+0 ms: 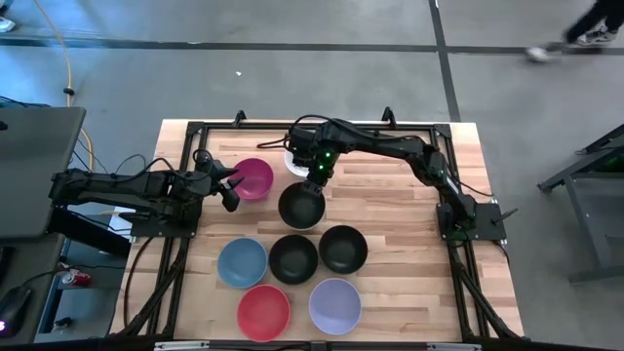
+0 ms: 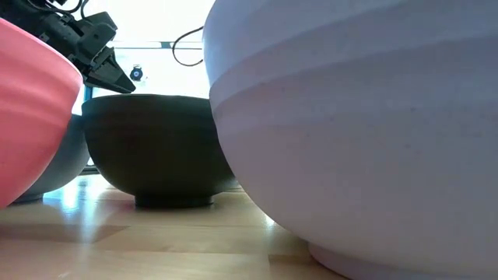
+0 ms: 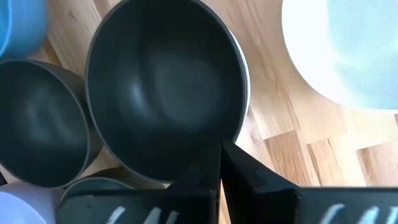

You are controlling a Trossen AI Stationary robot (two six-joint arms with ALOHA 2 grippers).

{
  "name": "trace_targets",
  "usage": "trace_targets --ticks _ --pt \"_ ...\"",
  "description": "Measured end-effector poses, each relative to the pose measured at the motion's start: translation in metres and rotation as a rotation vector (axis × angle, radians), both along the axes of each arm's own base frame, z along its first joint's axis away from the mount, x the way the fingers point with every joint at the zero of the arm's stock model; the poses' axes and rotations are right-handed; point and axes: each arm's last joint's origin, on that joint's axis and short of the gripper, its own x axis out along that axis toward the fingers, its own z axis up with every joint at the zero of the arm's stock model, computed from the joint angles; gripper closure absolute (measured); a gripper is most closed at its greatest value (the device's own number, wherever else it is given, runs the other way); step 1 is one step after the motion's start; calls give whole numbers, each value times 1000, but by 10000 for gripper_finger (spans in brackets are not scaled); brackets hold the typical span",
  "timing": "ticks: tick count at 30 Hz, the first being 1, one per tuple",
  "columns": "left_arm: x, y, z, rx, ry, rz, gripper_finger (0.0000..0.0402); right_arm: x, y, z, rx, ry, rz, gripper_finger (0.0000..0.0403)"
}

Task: Nest bowls inside each other
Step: Stack the top black bowl on top of the bottom white bowl

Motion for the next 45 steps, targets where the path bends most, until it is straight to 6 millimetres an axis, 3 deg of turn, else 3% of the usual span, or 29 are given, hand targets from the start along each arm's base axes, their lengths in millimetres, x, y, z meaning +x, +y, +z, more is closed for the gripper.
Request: trace_targets --ticks 21,45 --pt "0 0 0 0 1 0 270 10 -4 -26 10 56 5 403" --pt "0 0 0 5 6 -5 270 7 -12 -28 -27 81 -7 402"
